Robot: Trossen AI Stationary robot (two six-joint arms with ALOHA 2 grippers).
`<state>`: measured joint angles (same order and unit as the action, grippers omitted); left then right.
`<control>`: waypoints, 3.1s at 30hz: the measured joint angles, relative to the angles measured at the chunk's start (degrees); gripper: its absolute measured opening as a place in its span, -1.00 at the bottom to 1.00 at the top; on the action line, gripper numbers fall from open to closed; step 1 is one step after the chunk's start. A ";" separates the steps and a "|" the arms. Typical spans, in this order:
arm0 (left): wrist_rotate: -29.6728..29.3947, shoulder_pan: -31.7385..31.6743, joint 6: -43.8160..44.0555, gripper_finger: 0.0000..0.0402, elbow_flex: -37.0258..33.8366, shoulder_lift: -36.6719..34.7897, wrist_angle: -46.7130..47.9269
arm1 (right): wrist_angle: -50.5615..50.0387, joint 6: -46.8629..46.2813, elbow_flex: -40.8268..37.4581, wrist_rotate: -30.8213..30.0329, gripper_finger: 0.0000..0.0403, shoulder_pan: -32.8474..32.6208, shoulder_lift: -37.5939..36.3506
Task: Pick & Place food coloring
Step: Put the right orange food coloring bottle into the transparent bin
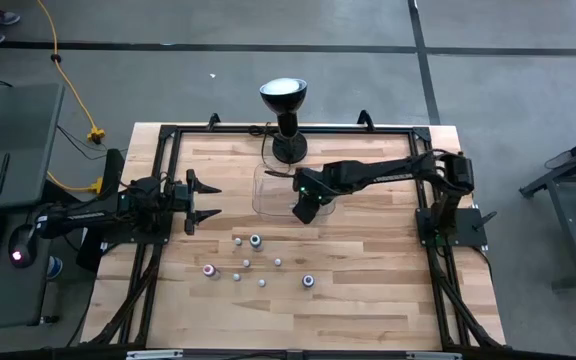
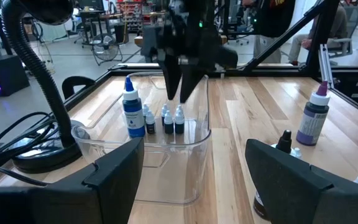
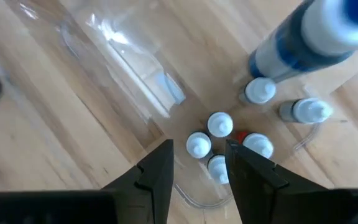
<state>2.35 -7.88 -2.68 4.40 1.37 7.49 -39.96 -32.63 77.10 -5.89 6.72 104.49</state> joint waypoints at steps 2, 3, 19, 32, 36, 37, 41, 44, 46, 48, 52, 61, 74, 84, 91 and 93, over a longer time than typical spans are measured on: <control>0.00 0.02 0.00 0.38 0.02 -0.02 0.00 | 0.31 0.68 0.00 -0.34 -0.33 -0.15 -1.62; 0.00 0.02 0.00 0.38 0.02 0.00 0.00 | 0.39 0.75 0.00 -0.89 -0.33 -0.35 -2.61; 0.00 0.02 0.02 0.38 0.02 -0.02 0.00 | -4.36 4.62 10.31 -5.73 -0.33 -8.07 -12.31; 0.00 0.02 0.00 0.38 0.02 -0.02 0.00 | -22.66 8.36 37.89 -2.75 -0.33 -14.96 -2.31; 0.00 0.00 0.01 0.38 0.01 -0.02 0.00 | -25.57 12.17 44.93 0.88 -0.33 -16.37 1.99; 0.00 0.02 0.01 0.38 0.02 -0.02 0.00 | -26.30 13.64 46.48 2.33 -0.33 -16.66 2.94; 0.00 0.00 0.00 0.38 0.02 -0.02 0.00 | -28.10 20.11 51.12 7.96 -0.33 -17.63 7.05; 0.00 0.02 0.00 0.38 0.02 -0.02 0.00 | -28.22 23.31 52.03 11.64 -0.33 -18.22 9.52; 0.00 0.02 0.02 0.38 0.02 -0.02 0.00 | -28.25 25.00 52.10 14.75 -0.33 -18.58 11.12; 0.00 0.02 0.01 0.38 0.01 -0.02 0.00 | -28.29 26.49 52.09 16.77 -0.33 -18.97 12.95; 0.00 0.02 0.00 0.38 0.02 -0.02 0.00 | -28.27 29.72 52.06 16.50 -0.33 -19.63 16.35; 0.00 0.02 0.02 0.38 0.02 -0.02 0.00 | -28.19 36.31 52.06 6.99 -0.33 -20.83 23.65; 0.00 0.01 0.01 0.38 0.01 -0.02 0.00 | -28.64 33.18 52.06 6.27 -0.33 -21.46 29.83; 0.00 0.02 0.01 0.38 0.01 -0.02 0.00 | -24.41 32.42 46.48 6.32 -0.33 -20.65 30.62; 0.00 0.00 0.02 0.38 0.00 -0.02 0.00 | -19.44 32.11 43.69 6.41 -0.33 -20.32 30.49; 0.00 0.02 0.01 0.38 0.01 -0.02 0.00 | -18.77 31.35 43.72 6.40 -0.33 -20.13 30.45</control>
<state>2.35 -7.86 -2.67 4.41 1.34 7.49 -58.74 -1.28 120.82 0.51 -13.41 134.94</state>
